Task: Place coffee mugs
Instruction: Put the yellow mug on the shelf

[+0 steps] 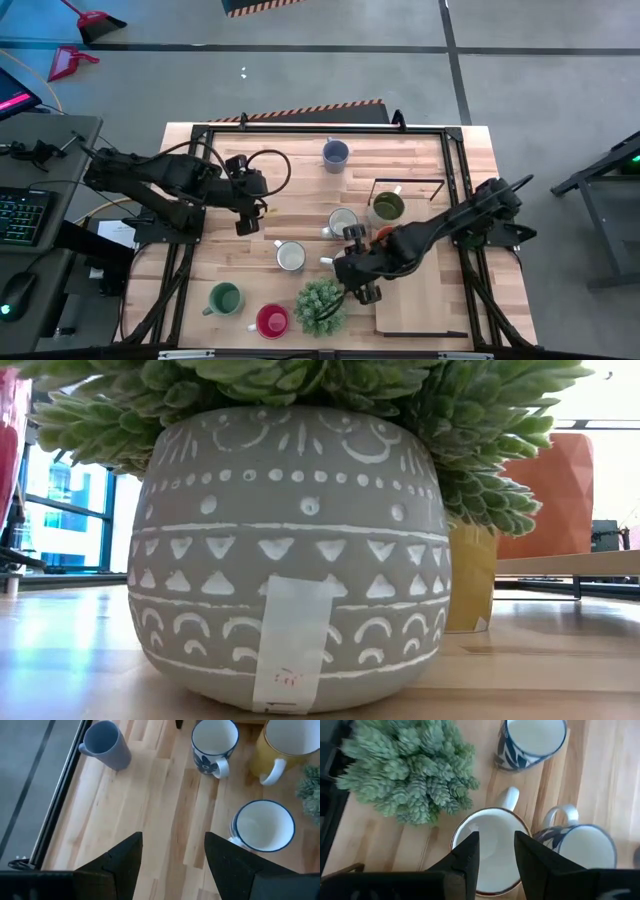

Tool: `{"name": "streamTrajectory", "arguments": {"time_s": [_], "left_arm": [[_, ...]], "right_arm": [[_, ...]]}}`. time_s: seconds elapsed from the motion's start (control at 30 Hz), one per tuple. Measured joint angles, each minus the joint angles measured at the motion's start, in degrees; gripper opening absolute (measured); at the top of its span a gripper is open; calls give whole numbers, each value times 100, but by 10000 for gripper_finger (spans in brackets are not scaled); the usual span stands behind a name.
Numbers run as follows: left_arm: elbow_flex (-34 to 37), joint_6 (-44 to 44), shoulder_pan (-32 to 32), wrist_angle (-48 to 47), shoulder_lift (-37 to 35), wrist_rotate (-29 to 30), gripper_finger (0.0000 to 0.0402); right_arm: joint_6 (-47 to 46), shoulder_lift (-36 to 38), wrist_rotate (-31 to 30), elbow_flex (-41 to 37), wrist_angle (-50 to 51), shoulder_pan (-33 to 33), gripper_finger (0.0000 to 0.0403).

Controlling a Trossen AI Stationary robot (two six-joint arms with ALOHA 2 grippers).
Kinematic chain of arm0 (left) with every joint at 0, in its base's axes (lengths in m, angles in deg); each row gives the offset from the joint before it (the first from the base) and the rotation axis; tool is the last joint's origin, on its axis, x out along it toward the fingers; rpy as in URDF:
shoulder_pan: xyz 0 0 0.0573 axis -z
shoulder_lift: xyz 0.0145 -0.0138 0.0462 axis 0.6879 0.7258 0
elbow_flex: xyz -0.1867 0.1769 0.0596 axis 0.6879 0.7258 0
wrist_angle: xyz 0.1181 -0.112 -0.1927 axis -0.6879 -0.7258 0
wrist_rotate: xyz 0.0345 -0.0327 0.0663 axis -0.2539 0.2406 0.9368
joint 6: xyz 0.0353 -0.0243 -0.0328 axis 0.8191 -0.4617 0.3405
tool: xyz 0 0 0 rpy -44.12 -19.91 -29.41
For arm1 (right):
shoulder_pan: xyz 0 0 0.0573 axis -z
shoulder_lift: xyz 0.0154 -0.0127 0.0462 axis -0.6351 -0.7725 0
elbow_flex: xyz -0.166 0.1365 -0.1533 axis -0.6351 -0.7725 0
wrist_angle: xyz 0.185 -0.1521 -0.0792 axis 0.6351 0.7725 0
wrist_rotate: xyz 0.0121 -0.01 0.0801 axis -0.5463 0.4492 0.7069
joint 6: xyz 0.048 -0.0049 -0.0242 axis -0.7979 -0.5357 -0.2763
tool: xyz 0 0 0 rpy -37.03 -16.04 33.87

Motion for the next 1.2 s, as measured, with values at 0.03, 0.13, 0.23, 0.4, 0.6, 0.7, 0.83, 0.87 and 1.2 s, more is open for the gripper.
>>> {"name": "streamTrajectory", "arguments": {"time_s": [0.03,0.13,0.23,0.4,0.6,0.7,0.83,0.87,1.2], "left_arm": [[0,7,0,-3,2,0,201],[0,50,0,-7,2,-34,201],[2,50,0,-27,2,-49,201],[2,48,0,-35,2,-140,201],[2,54,0,-39,7,-149,201],[2,59,0,-39,7,-149,201],[2,59,0,-41,7,-147,201],[2,64,0,-44,7,-146,201],[2,98,0,-185,9,-146,201]], "right_arm": [[-89,-59,4,0,44,37,101],[-311,-194,33,0,202,201,96],[-348,-280,129,0,265,354,91],[-335,-291,205,-100,84,520,87],[-363,-304,223,-341,11,614,87],[-323,-298,144,-341,-50,662,87],[-320,-366,192,-341,-36,790,87],[-320,-382,206,-341,-55,816,87],[-320,-629,546,-341,-55,852,87]]}}
